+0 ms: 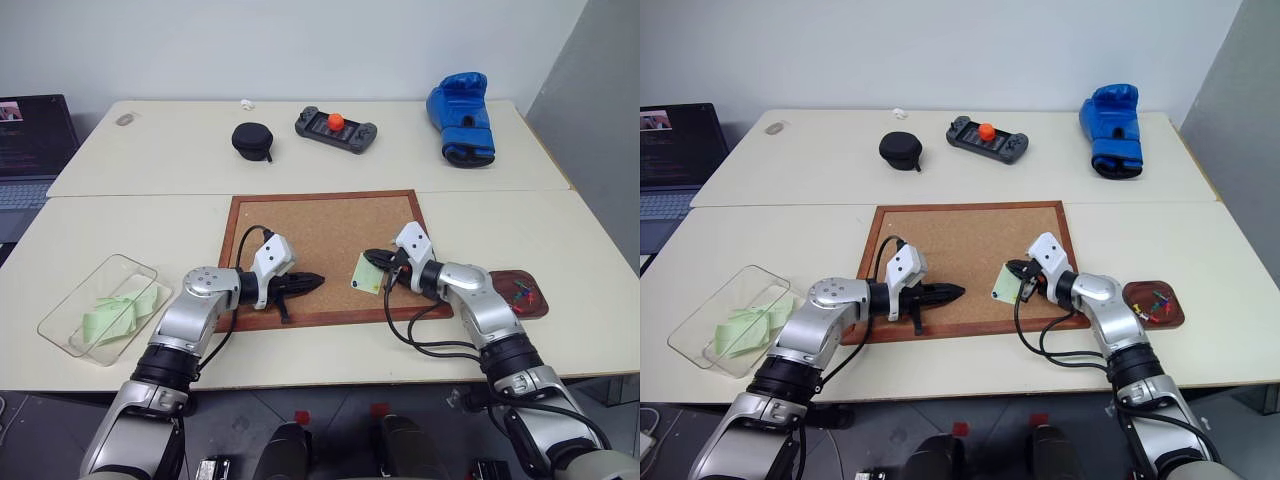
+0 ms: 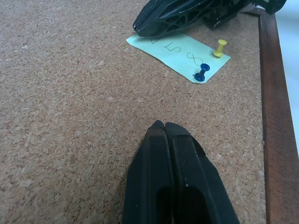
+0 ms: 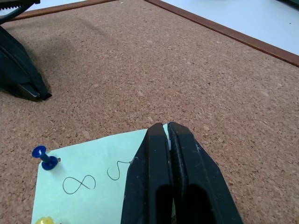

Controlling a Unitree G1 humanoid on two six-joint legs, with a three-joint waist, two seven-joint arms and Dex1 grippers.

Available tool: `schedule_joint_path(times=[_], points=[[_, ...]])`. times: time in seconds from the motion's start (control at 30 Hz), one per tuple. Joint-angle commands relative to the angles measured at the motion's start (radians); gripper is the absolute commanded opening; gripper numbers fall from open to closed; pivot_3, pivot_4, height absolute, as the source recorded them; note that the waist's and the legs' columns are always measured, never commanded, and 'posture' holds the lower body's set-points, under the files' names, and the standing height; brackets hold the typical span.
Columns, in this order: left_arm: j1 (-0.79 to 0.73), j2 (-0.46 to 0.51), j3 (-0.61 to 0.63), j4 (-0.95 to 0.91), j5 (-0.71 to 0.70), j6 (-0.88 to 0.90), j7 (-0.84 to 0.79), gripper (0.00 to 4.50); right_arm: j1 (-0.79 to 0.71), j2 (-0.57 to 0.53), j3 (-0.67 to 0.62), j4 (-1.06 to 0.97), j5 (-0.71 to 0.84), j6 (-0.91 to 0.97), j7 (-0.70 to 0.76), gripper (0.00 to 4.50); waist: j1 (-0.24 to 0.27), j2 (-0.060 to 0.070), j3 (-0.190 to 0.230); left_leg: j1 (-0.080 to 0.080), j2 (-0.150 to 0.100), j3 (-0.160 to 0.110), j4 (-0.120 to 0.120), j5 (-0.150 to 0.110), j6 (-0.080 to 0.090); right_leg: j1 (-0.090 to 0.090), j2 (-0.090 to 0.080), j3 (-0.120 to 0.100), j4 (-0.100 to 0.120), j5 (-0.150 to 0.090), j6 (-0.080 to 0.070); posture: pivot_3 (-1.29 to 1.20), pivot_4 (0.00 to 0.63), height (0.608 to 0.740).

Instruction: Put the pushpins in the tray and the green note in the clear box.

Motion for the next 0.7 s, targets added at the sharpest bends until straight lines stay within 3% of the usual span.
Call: schedule_joint_path(times=[0.03, 0.33, 0.7], points=[[0.001, 0.000, -0.010, -0.018, 0.017, 0.013, 0.006, 0.00, -0.012, 0.008, -0.053, -0.083, 0.083, 0.068, 0.033, 0.03, 0.000, 0.000, 0.000, 0.000, 0.000, 0.000, 0.000, 0.000, 0.000, 0.000, 0.000, 0.000, 0.000, 0.000, 0.000, 0.00, 0.150, 0.740], [-0.006, -0.001, -0.005, -0.011, 0.014, 0.026, 0.007, 0.00, -0.022, 0.011, -0.075, -0.088, 0.114, 0.156, 0.033, 0.03, 0.000, 0.000, 0.000, 0.000, 0.000, 0.000, 0.000, 0.000, 0.000, -0.001, 0.000, 0.000, 0.000, 0.000, 0.000, 0.00, 0.150, 0.740], [-0.009, -0.002, -0.007, 0.001, 0.019, 0.019, 0.006, 0.00, -0.031, 0.002, -0.094, -0.092, 0.103, 0.119, 0.023, 0.03, 0.000, 0.000, 0.000, 0.000, 0.000, 0.000, 0.000, 0.000, 0.000, -0.001, 0.000, 0.000, 0.000, 0.000, 0.000, 0.00, 0.150, 0.740]])
